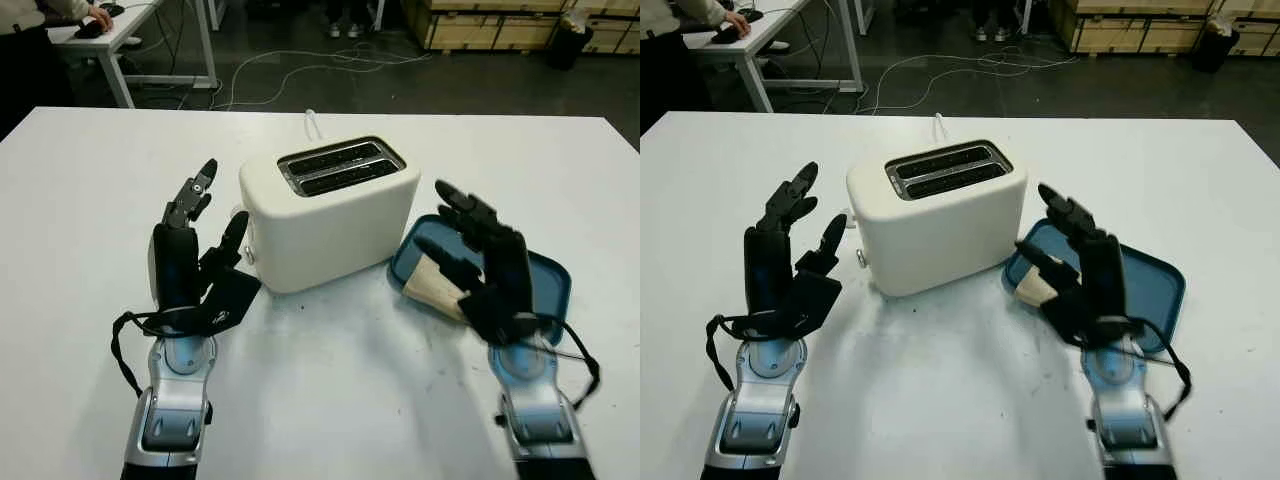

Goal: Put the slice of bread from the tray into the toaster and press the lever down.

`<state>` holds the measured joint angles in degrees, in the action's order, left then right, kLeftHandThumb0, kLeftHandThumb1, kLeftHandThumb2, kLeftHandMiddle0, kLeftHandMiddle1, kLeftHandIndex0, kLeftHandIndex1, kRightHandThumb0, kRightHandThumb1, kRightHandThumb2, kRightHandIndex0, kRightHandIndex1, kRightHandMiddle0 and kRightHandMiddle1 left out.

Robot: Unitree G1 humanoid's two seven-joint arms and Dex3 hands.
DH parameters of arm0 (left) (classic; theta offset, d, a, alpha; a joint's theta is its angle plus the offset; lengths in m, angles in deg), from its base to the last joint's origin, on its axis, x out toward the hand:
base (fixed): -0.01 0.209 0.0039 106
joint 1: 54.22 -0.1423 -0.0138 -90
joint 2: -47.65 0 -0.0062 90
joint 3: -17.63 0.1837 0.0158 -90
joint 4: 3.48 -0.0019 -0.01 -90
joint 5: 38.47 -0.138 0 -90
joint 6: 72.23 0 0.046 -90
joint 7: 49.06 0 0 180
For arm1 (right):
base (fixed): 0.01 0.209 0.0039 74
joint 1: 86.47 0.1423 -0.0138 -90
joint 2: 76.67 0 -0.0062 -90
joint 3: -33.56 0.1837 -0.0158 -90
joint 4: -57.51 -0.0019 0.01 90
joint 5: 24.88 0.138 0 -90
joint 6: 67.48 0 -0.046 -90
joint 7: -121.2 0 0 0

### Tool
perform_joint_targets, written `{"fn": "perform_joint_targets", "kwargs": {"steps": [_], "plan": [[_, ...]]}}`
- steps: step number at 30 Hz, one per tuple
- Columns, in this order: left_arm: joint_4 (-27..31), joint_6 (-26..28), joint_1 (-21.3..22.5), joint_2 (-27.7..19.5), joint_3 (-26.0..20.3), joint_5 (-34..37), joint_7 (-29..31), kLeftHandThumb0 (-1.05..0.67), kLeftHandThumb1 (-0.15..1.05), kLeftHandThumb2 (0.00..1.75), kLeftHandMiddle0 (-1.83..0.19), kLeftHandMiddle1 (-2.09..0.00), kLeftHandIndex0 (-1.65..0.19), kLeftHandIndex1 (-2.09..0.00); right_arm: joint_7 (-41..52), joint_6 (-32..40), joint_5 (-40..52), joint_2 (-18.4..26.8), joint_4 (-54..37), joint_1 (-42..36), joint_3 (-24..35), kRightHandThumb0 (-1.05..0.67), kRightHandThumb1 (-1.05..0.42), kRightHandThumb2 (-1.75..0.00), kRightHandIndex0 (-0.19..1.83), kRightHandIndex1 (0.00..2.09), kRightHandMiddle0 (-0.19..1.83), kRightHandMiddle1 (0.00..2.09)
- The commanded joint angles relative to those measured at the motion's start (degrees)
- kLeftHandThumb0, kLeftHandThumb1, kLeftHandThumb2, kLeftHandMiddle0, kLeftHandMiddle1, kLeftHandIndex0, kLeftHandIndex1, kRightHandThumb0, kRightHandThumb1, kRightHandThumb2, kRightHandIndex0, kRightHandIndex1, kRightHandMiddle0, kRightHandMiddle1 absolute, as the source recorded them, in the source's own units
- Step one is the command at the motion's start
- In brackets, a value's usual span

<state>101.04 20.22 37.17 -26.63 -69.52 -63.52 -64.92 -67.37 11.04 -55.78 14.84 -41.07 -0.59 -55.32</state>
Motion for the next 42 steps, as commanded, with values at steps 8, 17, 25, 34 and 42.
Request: {"fn": "perform_joint_targets", "kwargs": {"steps": [8, 17, 25, 34, 42], "plan": [[0.24, -0.29, 0.02, -0.59, 0.01, -0.05, 0.23, -0.52, 0.92, 0.39, -0.21, -0.85, -0.46, -0.03, -1.57, -5.92, -8.87, 7.90, -3.78, -10.00, 0.08, -0.48, -0.80, -0.01, 0.51, 0.00, 0.48, 0.00], [-0.26, -1.23, 0.23, -0.68, 0.01, 0.80, 0.21, -0.52, 0.92, 0.38, -0.20, -0.87, -0.46, -0.02, -2.27, -2.88, -17.27, 9.56, -2.43, -10.82, -1.38, -0.56, -0.83, -0.01, 0.40, 0.00, 0.44, 0.00], [0.45, -0.49, -0.02, -0.72, 0.23, 0.28, 0.55, -0.53, 0.92, 0.39, -0.19, -0.90, -0.46, -0.03, -10.51, -0.81, -26.66, 10.08, 3.31, -8.36, -4.48, -0.55, -0.84, 0.00, 0.38, 0.00, 0.44, 0.00], [-0.06, -1.39, 0.00, -0.57, 0.26, 0.78, 0.47, -0.54, 0.92, 0.39, -0.18, -0.91, -0.46, -0.02, -19.98, 0.99, -31.22, 11.70, 11.22, -5.15, -8.02, -0.49, -0.79, 0.00, 0.41, 0.01, 0.46, 0.01], [0.06, -1.36, -0.04, -0.89, 0.34, 0.56, 0.71, -0.53, 0.92, 0.39, -0.18, -0.92, -0.46, -0.02, -21.68, 2.70, -31.48, 13.08, 12.95, -4.06, -9.89, -0.46, -0.81, 0.00, 0.42, 0.01, 0.48, 0.01]]}}
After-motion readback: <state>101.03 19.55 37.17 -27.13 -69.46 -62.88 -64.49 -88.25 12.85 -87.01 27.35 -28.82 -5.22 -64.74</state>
